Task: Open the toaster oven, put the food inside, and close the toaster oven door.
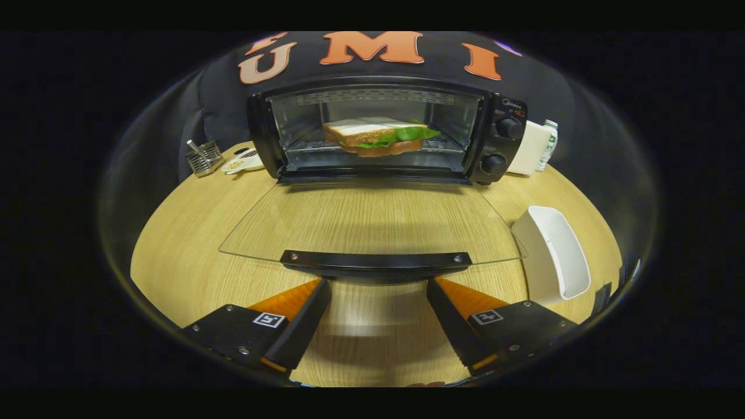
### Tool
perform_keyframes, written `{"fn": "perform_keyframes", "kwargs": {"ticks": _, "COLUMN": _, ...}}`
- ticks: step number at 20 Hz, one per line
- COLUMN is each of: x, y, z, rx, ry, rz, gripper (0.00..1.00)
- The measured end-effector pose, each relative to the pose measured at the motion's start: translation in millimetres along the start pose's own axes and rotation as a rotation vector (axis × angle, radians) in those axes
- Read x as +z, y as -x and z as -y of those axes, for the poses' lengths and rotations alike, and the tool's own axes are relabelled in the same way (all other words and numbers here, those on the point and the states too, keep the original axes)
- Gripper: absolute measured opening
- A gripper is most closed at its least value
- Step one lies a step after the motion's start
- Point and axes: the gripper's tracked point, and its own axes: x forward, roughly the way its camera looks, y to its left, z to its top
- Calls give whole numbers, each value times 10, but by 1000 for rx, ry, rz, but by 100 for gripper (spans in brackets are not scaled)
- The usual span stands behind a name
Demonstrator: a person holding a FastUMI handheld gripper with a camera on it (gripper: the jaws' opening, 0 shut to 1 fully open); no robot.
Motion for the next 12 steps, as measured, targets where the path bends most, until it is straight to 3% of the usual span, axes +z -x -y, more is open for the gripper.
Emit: {"fn": "perform_keyframes", "kwargs": {"ticks": 12, "x": 593, "y": 251, "z": 17, "rx": 9, "ry": -1, "rz": 112, "gripper": 99}}
